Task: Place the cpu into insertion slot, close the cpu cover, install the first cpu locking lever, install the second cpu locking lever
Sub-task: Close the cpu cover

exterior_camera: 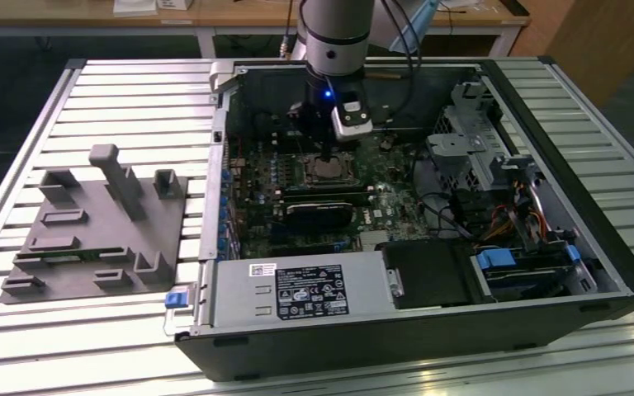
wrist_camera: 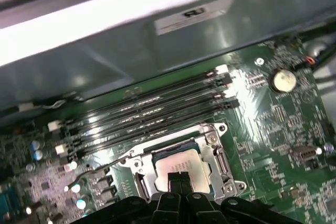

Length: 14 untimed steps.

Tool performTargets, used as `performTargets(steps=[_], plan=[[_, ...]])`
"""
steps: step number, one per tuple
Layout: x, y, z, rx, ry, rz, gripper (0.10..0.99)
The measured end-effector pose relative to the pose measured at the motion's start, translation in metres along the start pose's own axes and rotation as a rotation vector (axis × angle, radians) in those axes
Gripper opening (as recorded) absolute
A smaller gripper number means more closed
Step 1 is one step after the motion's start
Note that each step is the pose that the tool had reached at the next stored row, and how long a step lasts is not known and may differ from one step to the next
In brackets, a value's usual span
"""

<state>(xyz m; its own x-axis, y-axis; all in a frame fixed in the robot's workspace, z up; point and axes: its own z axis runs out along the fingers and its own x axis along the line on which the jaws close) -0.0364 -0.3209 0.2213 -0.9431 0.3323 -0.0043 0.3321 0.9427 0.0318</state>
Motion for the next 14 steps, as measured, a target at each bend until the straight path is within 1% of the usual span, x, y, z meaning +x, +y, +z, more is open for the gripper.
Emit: performTargets(steps=[10,11,14], plan=[[0.0000,0.0000,0.0010,0.000,0.0054,-0.181,0.106],[0.0000,0.0000,0.0010,0.001,0.0056,-0.191,0.106],[-0.0003,0.0001,0.0010,0.002,0.0055,-0.193,0.106]])
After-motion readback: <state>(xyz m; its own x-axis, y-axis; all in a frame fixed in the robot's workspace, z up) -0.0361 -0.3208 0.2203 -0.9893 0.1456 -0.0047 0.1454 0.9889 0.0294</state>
